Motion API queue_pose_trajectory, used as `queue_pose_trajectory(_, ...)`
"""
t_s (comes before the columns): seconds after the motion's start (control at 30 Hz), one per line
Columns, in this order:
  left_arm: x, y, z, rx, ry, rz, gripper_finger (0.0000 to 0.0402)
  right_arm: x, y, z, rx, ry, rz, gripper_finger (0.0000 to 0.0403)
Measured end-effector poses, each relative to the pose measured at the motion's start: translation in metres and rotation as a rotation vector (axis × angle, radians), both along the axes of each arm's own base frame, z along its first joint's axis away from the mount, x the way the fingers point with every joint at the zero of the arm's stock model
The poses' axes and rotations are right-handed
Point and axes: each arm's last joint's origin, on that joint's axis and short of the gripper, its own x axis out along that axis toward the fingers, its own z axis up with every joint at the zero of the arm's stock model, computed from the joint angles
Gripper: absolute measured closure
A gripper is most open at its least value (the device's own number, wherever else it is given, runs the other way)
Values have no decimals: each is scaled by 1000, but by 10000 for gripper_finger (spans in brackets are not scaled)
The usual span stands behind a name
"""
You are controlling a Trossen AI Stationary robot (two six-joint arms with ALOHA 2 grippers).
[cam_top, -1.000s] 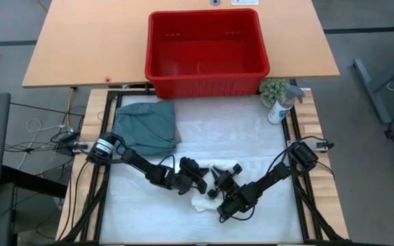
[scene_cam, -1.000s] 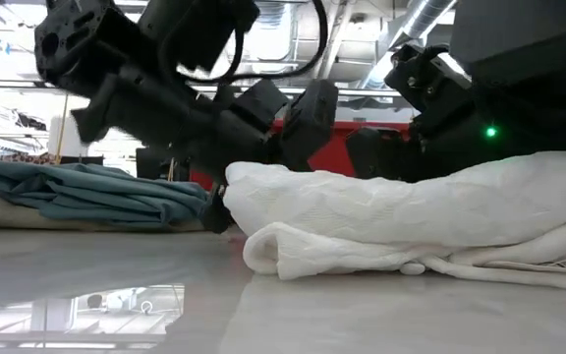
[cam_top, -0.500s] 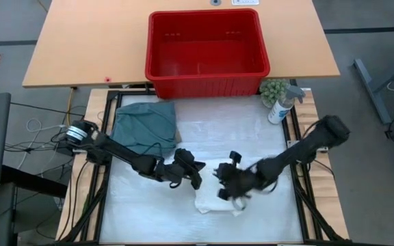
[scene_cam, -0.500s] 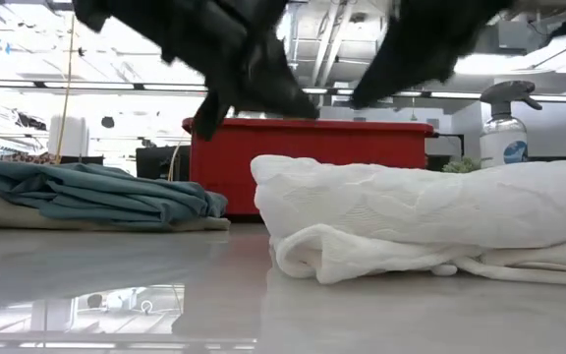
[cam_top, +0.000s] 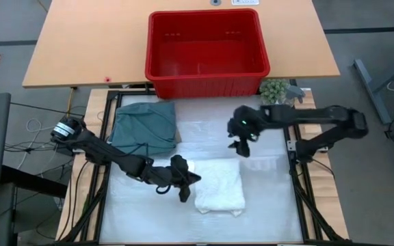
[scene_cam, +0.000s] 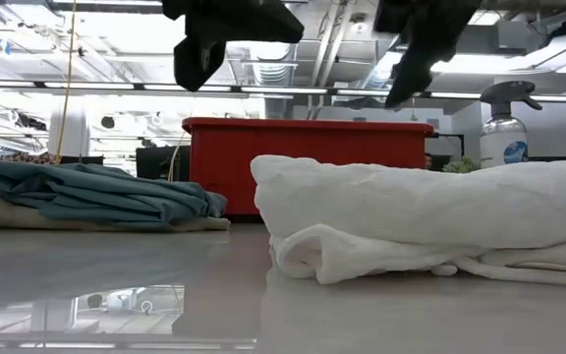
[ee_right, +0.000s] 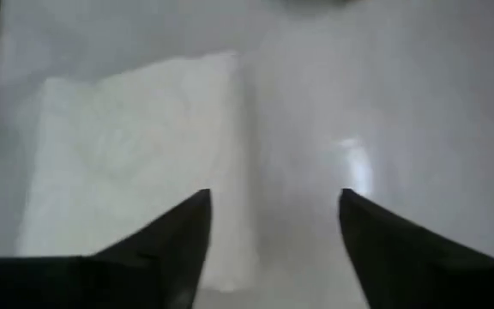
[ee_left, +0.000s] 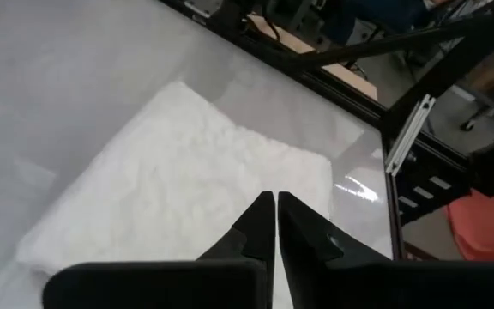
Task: Fold Laundry from Bin
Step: Stack the folded white shirt on top of the folded blue pants
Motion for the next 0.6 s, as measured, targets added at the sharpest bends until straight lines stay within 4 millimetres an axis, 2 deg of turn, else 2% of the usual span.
queue_pose_trajectory(0.13, -1, -1, -3, -28, 24, -4, 370, 22, -9, -31, 97, 91, 121, 84)
queue_pose_trajectory(0.3, -3, -5, -4, -62, 33, -20, 319, 45, -1, -70, 93, 203, 324, 48)
queue_pose_trajectory(0.43, -5, -9, -6, -78, 59, -23, 274, 69, 8, -82, 66, 236, 428, 37)
queue_pose_trajectory(0.6, -8, -9, -10, -105, 99, 4, 228, 89, 7, -96, 65, 268, 455, 33)
